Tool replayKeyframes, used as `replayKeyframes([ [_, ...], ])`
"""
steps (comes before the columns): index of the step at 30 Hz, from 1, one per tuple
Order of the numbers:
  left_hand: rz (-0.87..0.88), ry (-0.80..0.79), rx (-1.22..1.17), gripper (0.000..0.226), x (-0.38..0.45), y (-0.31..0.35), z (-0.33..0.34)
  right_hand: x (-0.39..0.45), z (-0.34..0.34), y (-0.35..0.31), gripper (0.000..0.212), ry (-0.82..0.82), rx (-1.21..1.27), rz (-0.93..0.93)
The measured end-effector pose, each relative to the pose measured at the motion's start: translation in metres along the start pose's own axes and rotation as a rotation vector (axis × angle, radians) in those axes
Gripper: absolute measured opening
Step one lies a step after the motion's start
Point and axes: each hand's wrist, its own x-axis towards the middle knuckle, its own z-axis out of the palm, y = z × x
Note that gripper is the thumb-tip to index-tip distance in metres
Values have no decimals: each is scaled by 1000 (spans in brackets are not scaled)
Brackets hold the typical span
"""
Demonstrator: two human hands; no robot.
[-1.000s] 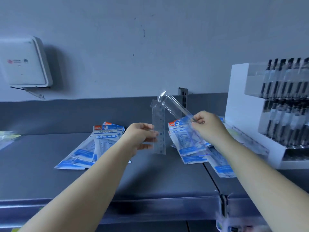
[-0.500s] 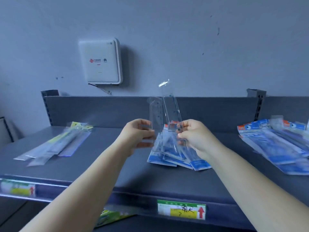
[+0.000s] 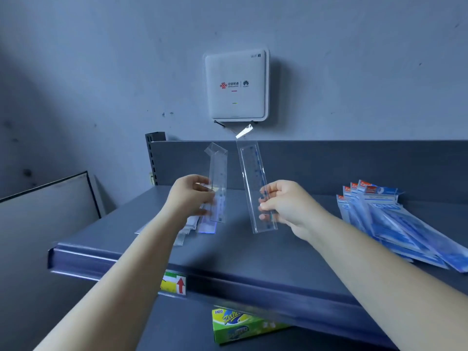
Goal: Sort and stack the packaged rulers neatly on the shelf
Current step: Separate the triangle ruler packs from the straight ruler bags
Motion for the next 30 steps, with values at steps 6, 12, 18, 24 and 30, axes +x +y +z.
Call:
replayKeyframes([
  [6,118,215,569,41,28,-31,-43,26,51,-9,23,-37,20,-26],
  [12,161,196,764,42,27,-38,-49,52,78,-5,52,-29,-685,-128],
  [18,294,147,1070,36,14,-17,-14,30,31,-12,25,105,-1292,-479],
  [24,511,125,1241,31,-15,19,71,-7,-43,-11,19,212,-1721,-611],
  [30,649,61,1216,23,-56,52,171,-53,-142,0,19,265,-1836,-533],
])
